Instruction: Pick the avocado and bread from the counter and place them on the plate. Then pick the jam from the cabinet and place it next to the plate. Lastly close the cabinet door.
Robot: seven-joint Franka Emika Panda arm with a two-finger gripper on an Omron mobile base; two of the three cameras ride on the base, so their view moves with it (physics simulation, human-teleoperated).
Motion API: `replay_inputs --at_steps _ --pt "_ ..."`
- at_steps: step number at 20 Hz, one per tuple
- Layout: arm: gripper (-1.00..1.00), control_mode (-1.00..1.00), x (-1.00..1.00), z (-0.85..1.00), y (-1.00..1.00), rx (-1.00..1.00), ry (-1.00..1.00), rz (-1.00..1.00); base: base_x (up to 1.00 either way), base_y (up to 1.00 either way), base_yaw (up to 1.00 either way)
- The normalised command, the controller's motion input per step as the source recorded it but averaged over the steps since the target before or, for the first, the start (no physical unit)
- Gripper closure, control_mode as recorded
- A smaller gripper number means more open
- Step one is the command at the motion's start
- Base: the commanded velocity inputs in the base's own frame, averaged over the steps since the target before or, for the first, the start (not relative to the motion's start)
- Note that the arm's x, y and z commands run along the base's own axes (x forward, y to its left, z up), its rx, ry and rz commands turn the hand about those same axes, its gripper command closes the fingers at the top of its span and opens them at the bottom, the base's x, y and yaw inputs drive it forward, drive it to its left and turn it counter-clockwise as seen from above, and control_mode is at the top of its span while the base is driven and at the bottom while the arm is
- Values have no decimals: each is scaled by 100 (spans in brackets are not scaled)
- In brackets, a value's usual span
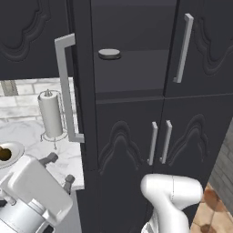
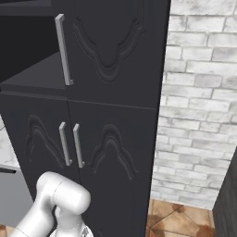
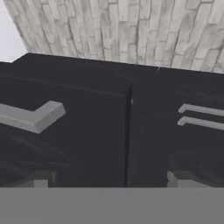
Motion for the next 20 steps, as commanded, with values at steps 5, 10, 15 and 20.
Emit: replay_inputs --at_steps 5,10,15,20 --pt "-100 -100 44 -5 8 0 -7 0 0 0 0" --pt "-100 -100 44 -3 6 0 -6 0 0 0 0" --pt "-100 -100 42 0 0 0 -6 0 0 0 0" --pt "-100 -100 36 0 0 1 -8 0 0 0 0"
